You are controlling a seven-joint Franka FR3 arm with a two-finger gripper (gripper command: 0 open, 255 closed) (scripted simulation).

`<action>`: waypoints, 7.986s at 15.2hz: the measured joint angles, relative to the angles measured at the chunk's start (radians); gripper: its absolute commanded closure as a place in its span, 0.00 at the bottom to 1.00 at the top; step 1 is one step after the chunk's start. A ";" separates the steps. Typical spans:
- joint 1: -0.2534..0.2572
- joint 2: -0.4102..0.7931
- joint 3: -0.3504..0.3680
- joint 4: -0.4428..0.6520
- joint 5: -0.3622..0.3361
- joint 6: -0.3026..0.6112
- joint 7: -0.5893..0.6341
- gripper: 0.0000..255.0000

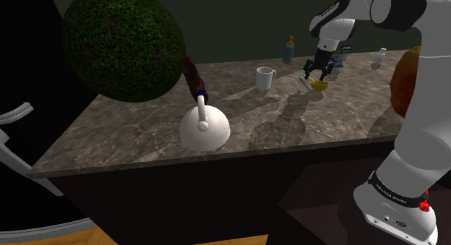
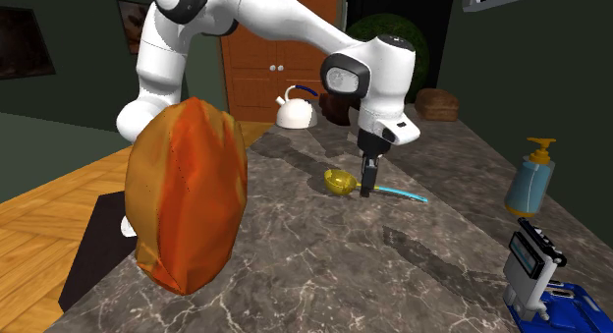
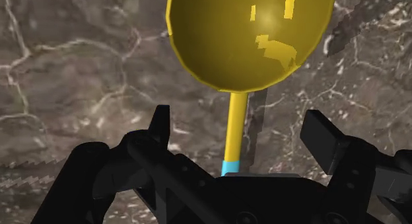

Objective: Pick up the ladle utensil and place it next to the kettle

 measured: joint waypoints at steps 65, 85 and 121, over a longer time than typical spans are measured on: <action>-0.013 -0.096 -0.036 0.427 -0.082 -0.492 0.128 1.00; 0.240 -0.191 0.096 0.357 -0.124 -0.426 0.499 1.00; 0.492 0.134 0.264 0.647 -0.064 -0.308 0.924 1.00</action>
